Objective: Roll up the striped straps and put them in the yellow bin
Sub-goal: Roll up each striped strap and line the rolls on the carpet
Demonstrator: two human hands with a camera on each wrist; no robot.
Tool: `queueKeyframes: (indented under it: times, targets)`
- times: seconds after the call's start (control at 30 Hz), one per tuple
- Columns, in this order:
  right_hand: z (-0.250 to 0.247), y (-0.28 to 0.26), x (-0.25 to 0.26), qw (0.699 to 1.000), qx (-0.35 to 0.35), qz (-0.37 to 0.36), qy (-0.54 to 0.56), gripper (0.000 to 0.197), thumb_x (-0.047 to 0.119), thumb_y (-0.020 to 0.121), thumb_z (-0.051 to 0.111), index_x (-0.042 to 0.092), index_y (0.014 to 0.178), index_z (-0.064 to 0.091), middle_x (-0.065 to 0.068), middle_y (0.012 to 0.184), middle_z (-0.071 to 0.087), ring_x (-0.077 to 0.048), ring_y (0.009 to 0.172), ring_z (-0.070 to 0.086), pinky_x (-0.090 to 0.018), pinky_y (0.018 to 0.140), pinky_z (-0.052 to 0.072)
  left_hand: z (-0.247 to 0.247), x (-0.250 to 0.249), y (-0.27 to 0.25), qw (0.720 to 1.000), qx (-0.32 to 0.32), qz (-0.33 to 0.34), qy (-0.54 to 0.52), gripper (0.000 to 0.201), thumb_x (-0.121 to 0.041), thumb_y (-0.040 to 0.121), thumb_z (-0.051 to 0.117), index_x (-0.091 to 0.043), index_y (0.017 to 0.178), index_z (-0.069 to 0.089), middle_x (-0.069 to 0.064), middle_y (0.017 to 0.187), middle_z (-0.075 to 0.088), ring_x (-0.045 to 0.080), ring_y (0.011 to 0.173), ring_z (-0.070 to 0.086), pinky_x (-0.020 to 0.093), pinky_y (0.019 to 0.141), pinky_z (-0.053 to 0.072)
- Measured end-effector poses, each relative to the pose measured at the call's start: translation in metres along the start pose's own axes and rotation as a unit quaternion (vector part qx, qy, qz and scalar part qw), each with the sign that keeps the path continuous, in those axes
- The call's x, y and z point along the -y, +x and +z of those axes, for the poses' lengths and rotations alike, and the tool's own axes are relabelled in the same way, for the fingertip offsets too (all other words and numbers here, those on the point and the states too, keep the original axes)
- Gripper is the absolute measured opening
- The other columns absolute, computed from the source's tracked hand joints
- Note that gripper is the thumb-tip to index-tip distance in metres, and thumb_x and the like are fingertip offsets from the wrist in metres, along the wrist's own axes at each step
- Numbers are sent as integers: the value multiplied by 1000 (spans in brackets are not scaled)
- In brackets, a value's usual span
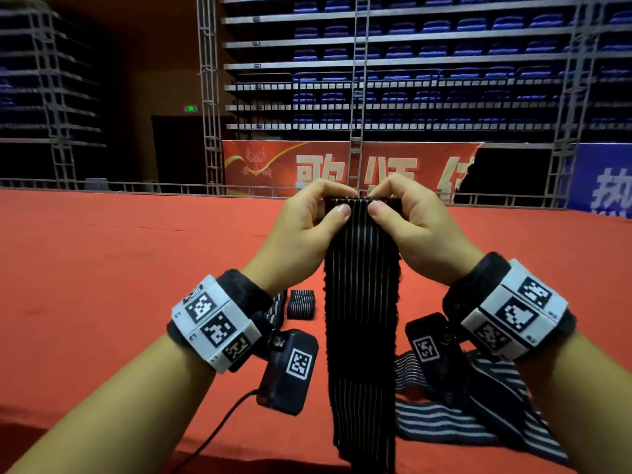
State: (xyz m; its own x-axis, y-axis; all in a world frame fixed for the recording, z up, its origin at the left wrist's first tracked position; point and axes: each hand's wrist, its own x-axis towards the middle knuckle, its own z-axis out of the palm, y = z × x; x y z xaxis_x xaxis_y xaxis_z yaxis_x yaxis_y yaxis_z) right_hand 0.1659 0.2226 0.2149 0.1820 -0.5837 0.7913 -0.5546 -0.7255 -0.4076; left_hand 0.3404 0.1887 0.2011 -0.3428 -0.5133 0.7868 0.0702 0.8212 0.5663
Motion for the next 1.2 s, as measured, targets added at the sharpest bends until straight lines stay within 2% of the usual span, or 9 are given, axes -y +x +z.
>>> queueKeyframes:
  times: [0.1,0.2,0.27,0.43,0.53,0.67,0.8,0.93,1.2]
  targets:
    - [0,-1,5,1000,8,7,16,13,23,88,52,10,92,55,-4,82,60,-17,72,58,-39,64,49,-3,-4,-2,1000,3,-2,-6,13,1,98,49,-11,101,54,12,90,59,18,78,58,35,70,50]
    - [-1,-3,9,998,29,13,61,9,14,87,53,13,95,52,-6,79,58,-16,64,57,-32,54,46,-4,-7,-3,1000,12,-6,-12,14,1,98,49,-12,98,52,17,90,56,24,77,56,41,68,49]
    - [0,-4,12,996,38,7,75,7,11,88,51,15,93,50,-10,72,54,-15,57,51,-30,49,39,-6,-9,-4,1000,19,-3,-15,10,-1,98,50,-11,99,52,15,88,55,22,75,55,37,66,48]
    - [1,-5,16,996,26,-6,85,6,9,87,50,15,87,48,-30,76,51,-32,59,47,-53,51,40,-7,-11,-4,1000,22,-8,-20,7,-12,98,51,-6,96,52,1,75,53,5,61,50,17,57,42]
    - [5,-5,19,996,26,-4,81,6,10,86,52,14,86,48,-27,78,53,-29,65,48,-52,57,41,-7,-13,-3,999,18,-6,-28,3,-13,90,52,-10,90,50,3,76,53,8,68,51,21,63,43]
    - [6,-3,17,994,20,17,109,12,19,89,50,6,88,49,-18,69,47,-21,60,42,-35,56,34,-8,-10,-3,1000,12,4,-28,8,-5,87,53,-12,89,49,8,88,56,14,81,56,31,76,46]
    - [5,3,14,996,38,38,65,10,16,92,54,11,99,57,-21,81,64,-23,64,54,-36,59,44,-10,-7,-5,1000,0,12,-20,12,-3,89,55,-14,95,52,4,88,59,9,80,58,23,73,47]
    - [3,7,12,999,33,10,7,5,12,92,57,13,90,61,2,81,67,-3,71,62,-22,65,46,-10,-4,-4,998,-19,-13,-51,13,-7,91,59,-13,102,57,1,88,65,8,81,63,23,72,51]
    - [6,10,20,999,21,-34,-31,10,15,85,57,14,96,57,-6,78,65,-25,72,63,-47,65,53,-15,-4,0,998,-35,-4,-44,8,-11,87,59,-16,94,59,7,90,65,19,83,63,37,75,54]
